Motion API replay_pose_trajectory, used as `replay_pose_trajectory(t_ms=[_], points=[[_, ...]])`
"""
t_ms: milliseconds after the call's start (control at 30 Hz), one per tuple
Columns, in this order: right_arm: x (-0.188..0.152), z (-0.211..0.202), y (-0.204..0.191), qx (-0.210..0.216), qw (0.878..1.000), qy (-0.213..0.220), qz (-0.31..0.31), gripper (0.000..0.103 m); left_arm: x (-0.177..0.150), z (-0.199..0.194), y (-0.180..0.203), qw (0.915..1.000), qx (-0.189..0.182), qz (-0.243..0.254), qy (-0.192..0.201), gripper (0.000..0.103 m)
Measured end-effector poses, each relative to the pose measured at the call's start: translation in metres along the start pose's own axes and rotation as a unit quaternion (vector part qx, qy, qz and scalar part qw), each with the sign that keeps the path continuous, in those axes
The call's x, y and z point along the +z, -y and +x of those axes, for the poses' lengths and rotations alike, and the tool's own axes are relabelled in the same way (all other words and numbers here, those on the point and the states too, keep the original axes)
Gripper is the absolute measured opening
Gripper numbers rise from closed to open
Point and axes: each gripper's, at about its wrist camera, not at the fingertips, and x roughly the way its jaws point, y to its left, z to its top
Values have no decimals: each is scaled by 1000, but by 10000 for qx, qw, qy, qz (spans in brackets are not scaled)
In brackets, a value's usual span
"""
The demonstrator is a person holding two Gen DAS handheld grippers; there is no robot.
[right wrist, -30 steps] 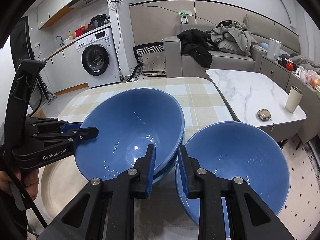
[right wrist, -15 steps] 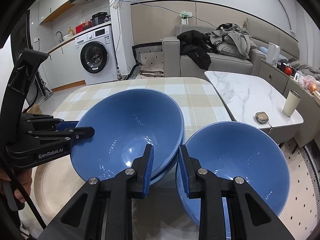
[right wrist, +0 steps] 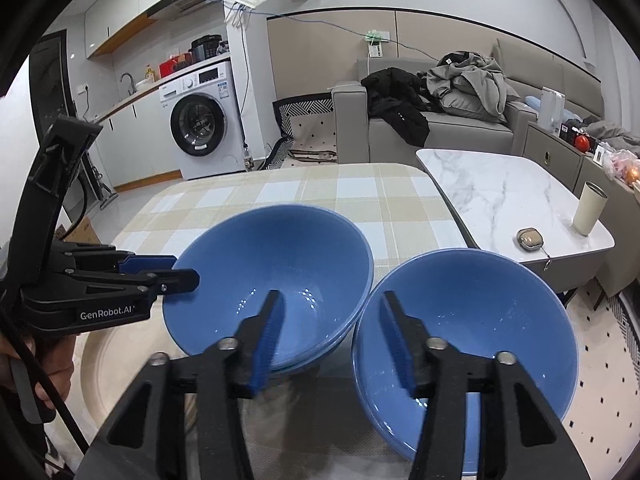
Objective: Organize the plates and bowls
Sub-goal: 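Lower both blue bowls onto the table and open both grippers, then pull both grippers back from the placed blue bowls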
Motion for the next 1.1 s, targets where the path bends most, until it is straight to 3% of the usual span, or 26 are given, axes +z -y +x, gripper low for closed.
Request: replay_pose_trajectory(t_ms=[67, 133, 233, 367, 467, 567, 600, 1100], points=[[1, -6, 3, -18, 10000, 69, -24, 57, -2, -7, -1, 9999, -75, -80, 92, 54], [2, -13, 10, -82, 9998, 153, 96, 78, -2, -14, 1, 9998, -106, -123, 125, 64], [5, -25, 28, 1, 9987, 273, 424, 90, -3, -25, 6, 9994, -205, -181, 229, 80], [10, -43, 48, -273, 9977, 370, 502, 100, -3, -36, 19, 9986, -426, -152, 261, 83], [10, -55, 61, -508, 9966, 436, 484, 102, -4, -38, 33, 9986, -452, -84, 253, 87], [10, -65, 75, -463, 9958, 478, 630, 102, -7, -40, 47, 9984, -520, -19, 219, 93], [10, -69, 78, -474, 9956, 492, 636, 102, -9, -41, 52, 9983, -541, -5, 220, 102], [0, -101, 121, -591, 9917, 589, 982, 102, -21, -44, 117, 9952, -946, -47, 231, 102]])
